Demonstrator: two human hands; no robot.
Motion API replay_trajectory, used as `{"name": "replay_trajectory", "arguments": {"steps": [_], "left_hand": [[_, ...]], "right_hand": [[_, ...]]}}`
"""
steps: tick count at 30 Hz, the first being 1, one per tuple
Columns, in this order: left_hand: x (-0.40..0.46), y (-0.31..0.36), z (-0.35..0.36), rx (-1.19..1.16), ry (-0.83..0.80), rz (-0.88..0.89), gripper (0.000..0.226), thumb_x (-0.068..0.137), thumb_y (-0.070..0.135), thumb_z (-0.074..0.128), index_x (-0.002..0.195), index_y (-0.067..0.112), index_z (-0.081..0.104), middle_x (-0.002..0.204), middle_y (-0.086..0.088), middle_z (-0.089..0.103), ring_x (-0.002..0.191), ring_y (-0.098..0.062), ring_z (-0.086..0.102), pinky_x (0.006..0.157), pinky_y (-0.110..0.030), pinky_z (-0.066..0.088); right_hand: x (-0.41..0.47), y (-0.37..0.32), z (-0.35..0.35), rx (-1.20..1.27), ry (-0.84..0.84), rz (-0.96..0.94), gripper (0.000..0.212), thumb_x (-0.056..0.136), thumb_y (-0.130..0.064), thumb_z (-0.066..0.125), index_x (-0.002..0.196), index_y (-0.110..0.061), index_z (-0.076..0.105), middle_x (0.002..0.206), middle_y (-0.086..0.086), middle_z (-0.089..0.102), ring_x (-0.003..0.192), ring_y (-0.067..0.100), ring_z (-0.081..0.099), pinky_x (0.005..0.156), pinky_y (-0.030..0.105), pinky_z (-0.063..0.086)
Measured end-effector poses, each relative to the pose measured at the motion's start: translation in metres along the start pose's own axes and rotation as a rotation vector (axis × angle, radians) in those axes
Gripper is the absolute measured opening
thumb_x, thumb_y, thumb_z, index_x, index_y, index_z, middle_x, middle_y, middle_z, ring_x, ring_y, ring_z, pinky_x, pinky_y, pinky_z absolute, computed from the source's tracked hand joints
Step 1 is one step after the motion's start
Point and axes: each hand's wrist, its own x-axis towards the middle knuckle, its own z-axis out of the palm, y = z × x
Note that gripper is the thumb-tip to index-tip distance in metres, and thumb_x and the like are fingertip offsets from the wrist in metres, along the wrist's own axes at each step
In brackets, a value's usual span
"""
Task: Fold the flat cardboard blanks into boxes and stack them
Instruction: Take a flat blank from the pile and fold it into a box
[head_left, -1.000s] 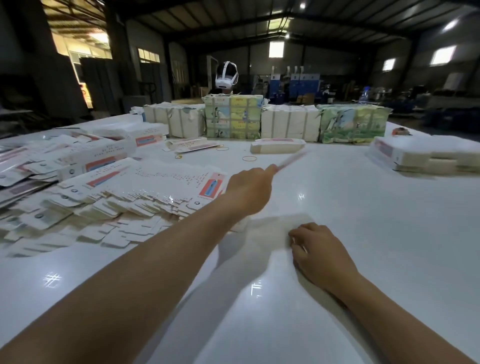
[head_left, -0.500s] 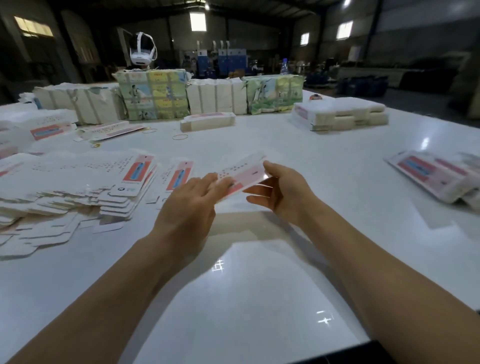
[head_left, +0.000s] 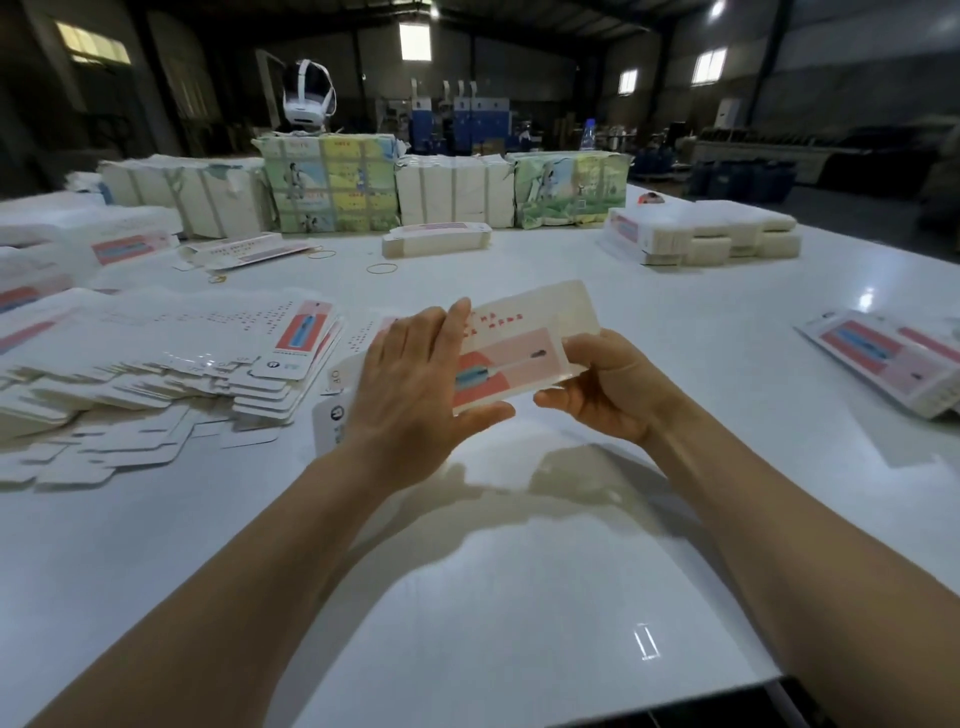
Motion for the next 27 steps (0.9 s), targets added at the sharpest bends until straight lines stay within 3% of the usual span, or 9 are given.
{"name": "replay_trajectory", "arguments": {"steps": [5, 9, 13, 18, 23, 25, 27], "left_hand": [[-0.004, -0.004, -0.005, -0.007, -0.062, 0.011, 0.088, 0.072, 0.065, 0.052, 0.142, 0.015, 0.032, 0.124, -0.008, 0.042, 0.105, -0.022, 0.039, 0.096, -0.040, 0.037], [-0.003, 0.001, -0.007, 0.034, -0.077, 0.046, 0.087, 0.068, 0.068, 0.054, 0.136, 0.016, 0.038, 0.118, -0.007, 0.045, 0.100, -0.021, 0.040, 0.091, -0.039, 0.039], [-0.004, 0.005, -0.003, 0.095, -0.089, 0.051, 0.084, 0.069, 0.063, 0.067, 0.133, 0.013, 0.041, 0.114, -0.008, 0.049, 0.097, -0.022, 0.044, 0.086, -0.039, 0.043], [-0.006, 0.007, -0.006, 0.080, 0.014, 0.083, 0.061, 0.070, 0.047, 0.076, 0.115, 0.009, 0.058, 0.099, -0.010, 0.064, 0.078, -0.025, 0.059, 0.064, -0.036, 0.047], [0.002, 0.004, -0.008, 0.038, -0.016, -0.047, 0.065, 0.075, 0.056, 0.068, 0.125, 0.019, 0.049, 0.109, -0.004, 0.061, 0.088, -0.024, 0.059, 0.067, -0.036, 0.052], [0.005, -0.002, -0.009, 0.016, -0.031, -0.121, 0.063, 0.076, 0.059, 0.064, 0.124, 0.024, 0.045, 0.110, -0.001, 0.060, 0.088, -0.022, 0.057, 0.066, -0.039, 0.054], [0.007, -0.009, -0.011, -0.003, -0.036, -0.192, 0.060, 0.077, 0.062, 0.061, 0.122, 0.026, 0.045, 0.110, 0.001, 0.060, 0.082, -0.017, 0.055, 0.057, -0.030, 0.046]], "right_hand": [[-0.001, -0.005, -0.004, -0.124, -0.070, 0.062, 0.040, 0.080, -0.005, 0.059, 0.120, -0.006, 0.055, 0.104, 0.015, 0.069, 0.086, 0.023, 0.068, 0.048, 0.025, 0.056], [-0.001, -0.004, -0.002, -0.365, 0.025, 0.077, 0.032, 0.073, -0.008, 0.064, 0.104, -0.013, 0.068, 0.089, 0.011, 0.069, 0.061, 0.015, 0.062, 0.042, 0.022, 0.050], [-0.001, -0.003, -0.004, -0.468, 0.100, 0.107, 0.036, 0.068, -0.004, 0.060, 0.102, -0.011, 0.067, 0.087, 0.012, 0.071, 0.057, 0.015, 0.059, 0.041, 0.021, 0.047], [-0.001, 0.000, -0.007, -0.604, 0.172, 0.089, 0.028, 0.087, -0.002, 0.050, 0.090, -0.014, 0.075, 0.073, 0.008, 0.065, 0.055, 0.013, 0.057, 0.044, 0.021, 0.045], [0.002, -0.003, -0.003, -0.419, 0.289, -0.005, 0.022, 0.090, -0.009, 0.050, 0.096, -0.009, 0.071, 0.078, 0.012, 0.067, 0.057, 0.017, 0.060, 0.048, 0.026, 0.050], [0.004, -0.004, 0.001, -0.259, 0.392, -0.125, 0.016, 0.090, -0.009, 0.053, 0.104, -0.007, 0.061, 0.081, 0.013, 0.065, 0.059, 0.020, 0.064, 0.050, 0.029, 0.052], [0.006, 0.001, 0.006, -0.300, 0.532, -0.274, 0.022, 0.088, -0.004, 0.056, 0.109, -0.011, 0.053, 0.086, 0.013, 0.063, 0.065, 0.021, 0.066, 0.056, 0.033, 0.056]]}}
